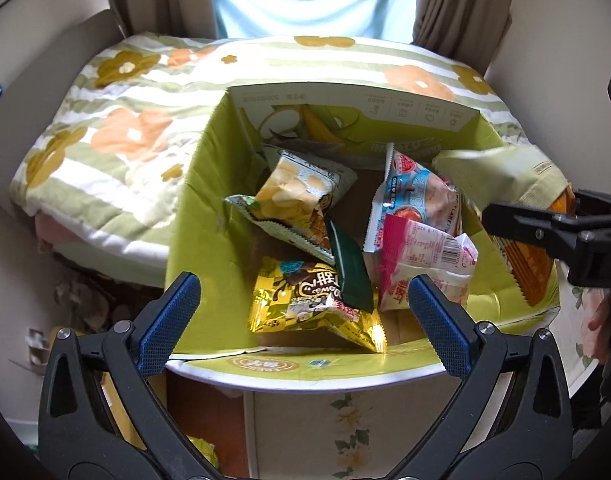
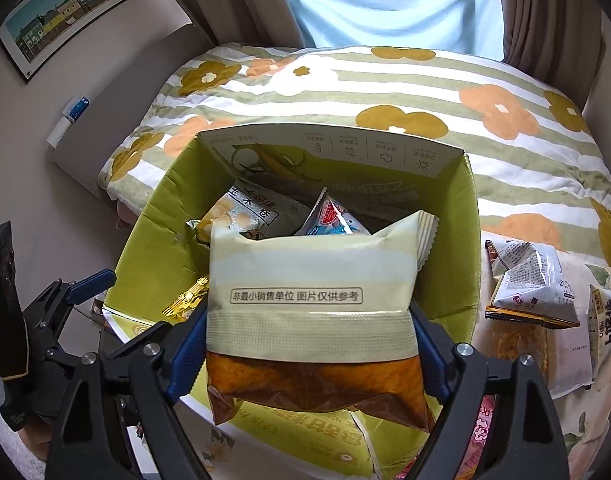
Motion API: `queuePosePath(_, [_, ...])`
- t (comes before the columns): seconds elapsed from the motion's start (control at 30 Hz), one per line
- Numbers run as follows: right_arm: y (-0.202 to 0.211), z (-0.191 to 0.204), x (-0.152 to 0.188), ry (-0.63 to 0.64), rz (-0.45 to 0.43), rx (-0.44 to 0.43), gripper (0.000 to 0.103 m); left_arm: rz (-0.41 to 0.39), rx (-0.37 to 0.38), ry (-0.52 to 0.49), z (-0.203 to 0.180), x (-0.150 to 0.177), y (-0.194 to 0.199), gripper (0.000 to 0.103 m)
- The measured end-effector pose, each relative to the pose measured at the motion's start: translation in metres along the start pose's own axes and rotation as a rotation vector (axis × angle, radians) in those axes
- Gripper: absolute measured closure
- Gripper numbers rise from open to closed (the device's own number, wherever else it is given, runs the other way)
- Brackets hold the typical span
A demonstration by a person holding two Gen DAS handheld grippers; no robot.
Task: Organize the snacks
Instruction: 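Carry green packet with left gripper while right carries bread bag, release both into yellow box, then move both tools back toward the white packet and cheese-stick bag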
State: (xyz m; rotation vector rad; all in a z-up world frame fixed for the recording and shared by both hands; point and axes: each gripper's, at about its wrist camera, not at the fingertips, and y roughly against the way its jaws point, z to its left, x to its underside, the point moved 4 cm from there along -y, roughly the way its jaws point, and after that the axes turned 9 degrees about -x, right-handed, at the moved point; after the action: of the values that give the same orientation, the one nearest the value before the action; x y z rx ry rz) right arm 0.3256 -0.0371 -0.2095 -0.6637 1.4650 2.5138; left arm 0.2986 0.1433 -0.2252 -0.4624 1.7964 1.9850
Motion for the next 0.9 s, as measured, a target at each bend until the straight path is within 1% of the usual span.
queuePosePath(0.03, [0.0, 0.0, 0.002, 0.005, -0.002, 0.006, 0.014, -0.001, -0.003, 0.003, 0.002, 0.0, 0.001, 0.0])
queuePosePath(0.07, [0.001, 0.001, 0.004, 0.01, -0.008, 0.008, 0.003, -0.003, -0.005, 0.007, 0.002, 0.0, 0.002, 0.0])
queuePosePath(0.1, [0.003, 0.001, 0.006, 0.015, -0.023, 0.008, 0.001, -0.005, -0.006, 0.013, 0.004, 0.0, 0.003, 0.0])
queuePosePath(0.23, [0.015, -0.001, 0.01, 0.01, -0.085, 0.003, 0.001, -0.005, -0.002, 0.032, 0.007, 0.004, 0.008, 0.0])
queuePosePath(0.33, [0.02, -0.002, 0.01, 0.0, -0.093, 0.005, 0.001, 0.0, 0.002, 0.033, 0.008, 0.007, 0.011, 0.0])
queuePosePath(0.47, [0.03, 0.0, 0.009, -0.013, -0.11, -0.008, 0.001, -0.016, 0.0, 0.028, 0.01, 0.01, 0.021, 0.0])
queuePosePath(0.63, [0.035, 0.004, 0.015, -0.025, -0.09, -0.021, 0.001, -0.033, 0.008, 0.04, 0.015, 0.01, 0.033, 0.0])
queuePosePath(0.8, [0.043, 0.01, 0.023, -0.027, -0.096, -0.026, 0.001, -0.047, 0.015, 0.037, 0.013, 0.009, 0.041, 0.0])
queuePosePath(0.9, [0.05, 0.009, 0.029, -0.029, -0.101, -0.016, 0.001, -0.057, 0.032, 0.029, 0.008, 0.008, 0.047, 0.0])
